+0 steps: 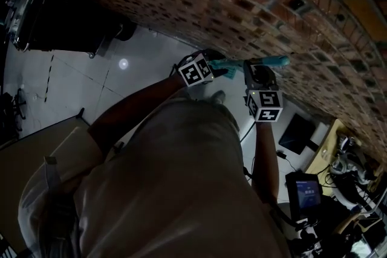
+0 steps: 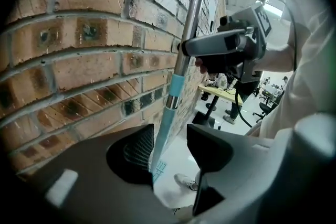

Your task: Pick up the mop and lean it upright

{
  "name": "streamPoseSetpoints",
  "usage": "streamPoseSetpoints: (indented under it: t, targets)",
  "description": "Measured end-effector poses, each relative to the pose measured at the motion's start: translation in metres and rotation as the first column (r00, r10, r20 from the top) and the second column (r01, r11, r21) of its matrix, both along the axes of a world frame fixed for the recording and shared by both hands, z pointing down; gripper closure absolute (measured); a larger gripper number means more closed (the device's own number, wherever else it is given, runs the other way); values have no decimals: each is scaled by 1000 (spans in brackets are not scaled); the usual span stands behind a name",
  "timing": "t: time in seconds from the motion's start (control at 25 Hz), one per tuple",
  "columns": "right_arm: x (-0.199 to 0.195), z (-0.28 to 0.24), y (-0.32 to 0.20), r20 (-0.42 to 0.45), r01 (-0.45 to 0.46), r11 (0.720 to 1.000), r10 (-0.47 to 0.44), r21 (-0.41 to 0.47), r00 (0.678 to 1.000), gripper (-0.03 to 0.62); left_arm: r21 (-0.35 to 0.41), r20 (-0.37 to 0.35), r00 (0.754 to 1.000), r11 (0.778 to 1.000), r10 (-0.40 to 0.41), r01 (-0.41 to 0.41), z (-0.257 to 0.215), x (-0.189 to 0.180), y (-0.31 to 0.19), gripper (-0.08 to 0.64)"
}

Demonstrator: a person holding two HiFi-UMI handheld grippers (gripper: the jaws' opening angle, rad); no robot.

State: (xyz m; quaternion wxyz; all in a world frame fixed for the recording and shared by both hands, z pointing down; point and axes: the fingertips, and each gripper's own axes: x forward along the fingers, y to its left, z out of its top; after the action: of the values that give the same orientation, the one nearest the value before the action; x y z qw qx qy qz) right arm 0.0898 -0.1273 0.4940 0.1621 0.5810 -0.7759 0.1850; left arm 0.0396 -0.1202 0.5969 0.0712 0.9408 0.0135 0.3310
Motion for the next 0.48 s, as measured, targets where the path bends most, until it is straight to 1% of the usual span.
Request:
streamPoseSetpoints:
  t: [0.24,0.48]
  targets:
    - [-8,-42,2,17,-6,1000,6,29,1000,495,22,-20,1000,1000,20,-19,-7,8,2,334]
    - [-13,-72,3,17,-28,999,27,30,999,495,40,-37,999,999,26,-25,-12,20,2,336]
